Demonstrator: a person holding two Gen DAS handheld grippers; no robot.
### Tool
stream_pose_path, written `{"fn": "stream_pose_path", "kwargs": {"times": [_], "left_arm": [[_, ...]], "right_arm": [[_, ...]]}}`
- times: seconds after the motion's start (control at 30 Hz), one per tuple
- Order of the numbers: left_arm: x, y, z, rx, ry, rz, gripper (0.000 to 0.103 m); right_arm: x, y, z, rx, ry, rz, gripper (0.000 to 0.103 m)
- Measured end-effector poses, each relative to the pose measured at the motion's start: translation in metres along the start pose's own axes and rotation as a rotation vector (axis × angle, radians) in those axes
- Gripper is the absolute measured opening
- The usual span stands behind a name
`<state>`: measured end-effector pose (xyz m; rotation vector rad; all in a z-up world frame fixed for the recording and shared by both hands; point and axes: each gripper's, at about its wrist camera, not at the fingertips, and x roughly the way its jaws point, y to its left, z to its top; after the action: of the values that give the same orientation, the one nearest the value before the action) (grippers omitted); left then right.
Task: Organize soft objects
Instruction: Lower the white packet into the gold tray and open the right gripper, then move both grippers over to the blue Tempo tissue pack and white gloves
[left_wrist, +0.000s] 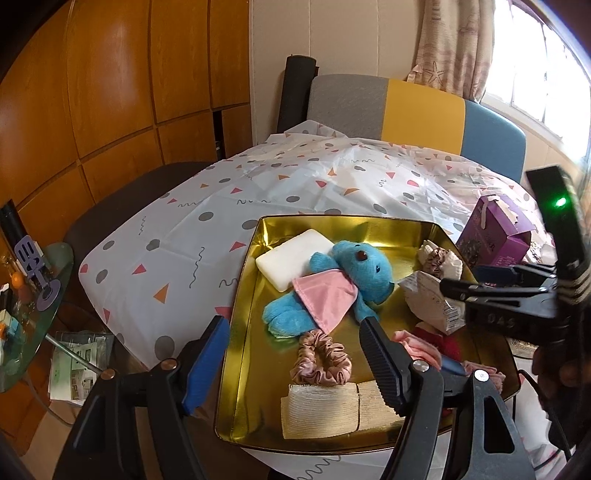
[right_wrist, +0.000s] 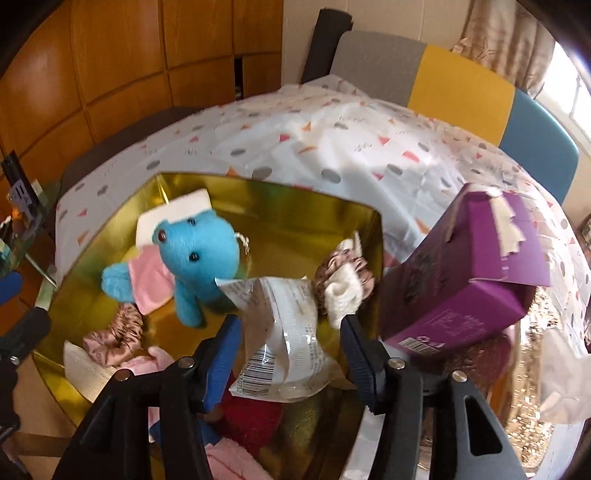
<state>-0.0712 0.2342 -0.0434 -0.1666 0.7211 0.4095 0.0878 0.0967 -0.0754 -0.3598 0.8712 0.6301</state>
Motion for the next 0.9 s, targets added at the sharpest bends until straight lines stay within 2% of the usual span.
{"fn": "stream_pose_path", "kwargs": {"times": [0.27, 0.53, 0.9], "left_arm": [[-0.005, -0.011, 0.002, 0.029, -0.01, -0.015, 0.073], [-0.012, -0.026, 0.008, 0.07, -0.027, -0.037, 0.074], [-0.022, -0.054, 0.007, 0.14, -0.036, -0.078, 0.074]], "right_arm": [[-0.043, -0.011, -0.001, 0.028, -0.092, -0.01, 0.056], [-0.093, -0.04, -0.009, 0.056, -0.221, -0.07, 0.056], [-0.138, -0.105, -0.037, 0.165, -0.277, -0.166, 0.056]]}}
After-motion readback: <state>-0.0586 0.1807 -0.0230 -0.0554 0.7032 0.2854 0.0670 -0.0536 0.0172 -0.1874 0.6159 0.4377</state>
